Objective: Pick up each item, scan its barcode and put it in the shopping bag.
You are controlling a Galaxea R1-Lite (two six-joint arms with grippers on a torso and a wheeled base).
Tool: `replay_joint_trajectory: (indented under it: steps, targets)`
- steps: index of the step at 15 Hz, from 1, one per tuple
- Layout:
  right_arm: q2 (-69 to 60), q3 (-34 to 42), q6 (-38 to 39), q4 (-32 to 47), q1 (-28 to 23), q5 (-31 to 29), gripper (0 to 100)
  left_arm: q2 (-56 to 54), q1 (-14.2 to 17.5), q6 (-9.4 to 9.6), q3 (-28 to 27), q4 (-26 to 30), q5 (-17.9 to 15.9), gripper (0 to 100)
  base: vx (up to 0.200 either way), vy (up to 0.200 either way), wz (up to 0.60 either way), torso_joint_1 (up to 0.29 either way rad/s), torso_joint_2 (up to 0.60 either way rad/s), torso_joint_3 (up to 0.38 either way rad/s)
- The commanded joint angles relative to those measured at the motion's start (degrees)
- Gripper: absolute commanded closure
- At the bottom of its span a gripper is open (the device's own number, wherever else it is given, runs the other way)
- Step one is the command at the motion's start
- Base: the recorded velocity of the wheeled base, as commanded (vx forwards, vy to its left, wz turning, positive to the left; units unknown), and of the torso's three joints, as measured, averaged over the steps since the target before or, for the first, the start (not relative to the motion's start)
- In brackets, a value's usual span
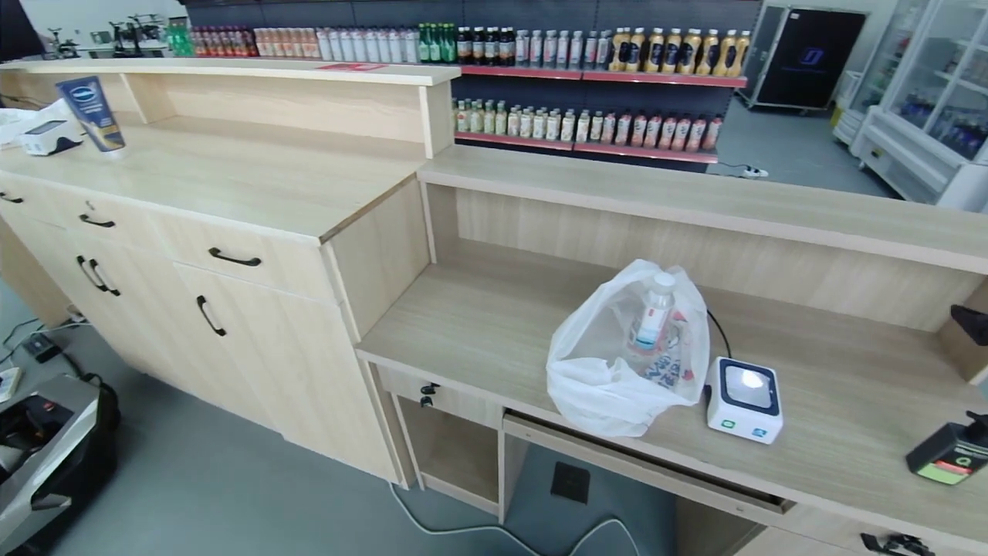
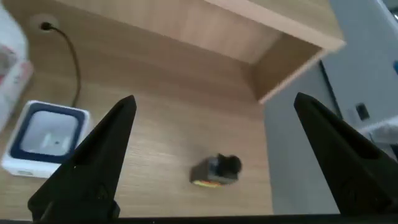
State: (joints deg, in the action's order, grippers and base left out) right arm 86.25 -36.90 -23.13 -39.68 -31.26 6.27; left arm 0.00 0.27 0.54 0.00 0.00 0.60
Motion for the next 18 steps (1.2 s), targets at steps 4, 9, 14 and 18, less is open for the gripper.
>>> replay_joint_trajectory:
  steps: [4,9,14,18]
  targets:
    - [4.0,-6.8,5.1,9.2,-6.6,-9.9,0,0.0,0.0,-0.01,0.0,0.0,0.0,100,0.000,0.000,-0.30,0.000,0.00,0.004]
    - [18.3,-14.9,-15.2,9.4,-16.5,2.2,0,0.0,0.0,-0.01,0.0,0.0,0.0,100,0.000,0.000,0.00,0.000,0.00,0.000]
    - [26.1,-22.8,-29.1,14.1,-23.0,13.7,0,0.0,0.0,-0.01,0.0,0.0,0.0,100,0.000,0.000,0.00,0.000,0.00,0.000]
    - [30.0,-23.7,-29.7,18.9,-23.4,19.3,0,0.0,0.0,-0.01,0.0,0.0,0.0,100,0.000,0.000,0.00,0.000,0.00,0.000]
